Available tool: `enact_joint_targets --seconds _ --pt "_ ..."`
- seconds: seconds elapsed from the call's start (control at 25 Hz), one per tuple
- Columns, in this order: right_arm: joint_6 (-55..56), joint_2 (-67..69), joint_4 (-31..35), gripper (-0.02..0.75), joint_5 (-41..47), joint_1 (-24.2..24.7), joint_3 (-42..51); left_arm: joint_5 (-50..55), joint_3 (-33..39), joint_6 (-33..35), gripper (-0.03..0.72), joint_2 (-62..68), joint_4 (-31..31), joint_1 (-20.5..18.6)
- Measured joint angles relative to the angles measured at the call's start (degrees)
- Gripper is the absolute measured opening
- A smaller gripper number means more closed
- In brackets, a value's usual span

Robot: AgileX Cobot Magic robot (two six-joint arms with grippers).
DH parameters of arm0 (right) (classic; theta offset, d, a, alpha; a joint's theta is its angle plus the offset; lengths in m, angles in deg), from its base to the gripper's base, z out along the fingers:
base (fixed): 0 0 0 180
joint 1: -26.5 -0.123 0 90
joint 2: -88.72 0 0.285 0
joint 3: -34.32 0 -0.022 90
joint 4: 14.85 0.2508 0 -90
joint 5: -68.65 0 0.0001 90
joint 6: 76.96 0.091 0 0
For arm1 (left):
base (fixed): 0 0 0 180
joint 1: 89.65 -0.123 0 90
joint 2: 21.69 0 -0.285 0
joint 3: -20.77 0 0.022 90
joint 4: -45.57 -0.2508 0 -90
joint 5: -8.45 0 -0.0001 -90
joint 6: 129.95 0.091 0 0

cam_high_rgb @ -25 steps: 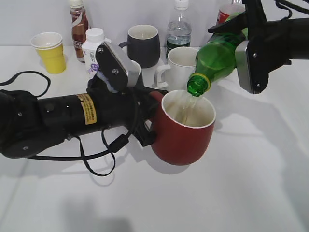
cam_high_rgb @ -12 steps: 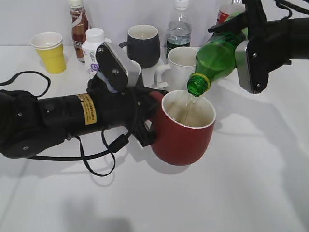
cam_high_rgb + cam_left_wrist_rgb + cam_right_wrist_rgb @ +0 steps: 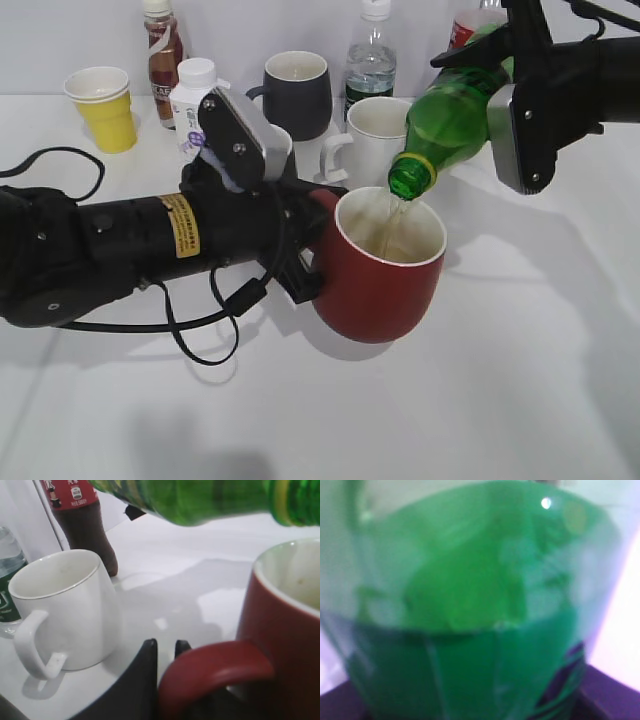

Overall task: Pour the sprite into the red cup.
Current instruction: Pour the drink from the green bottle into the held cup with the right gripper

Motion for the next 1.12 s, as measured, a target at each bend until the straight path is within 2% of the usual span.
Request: enact_joint_targets --seconds 1.12 --pt "-0.5 0.0 1.1 0.438 1.3 0.0 0.0 0.1 0.0 0.0 0.075 0.0 -0.1 0.0"
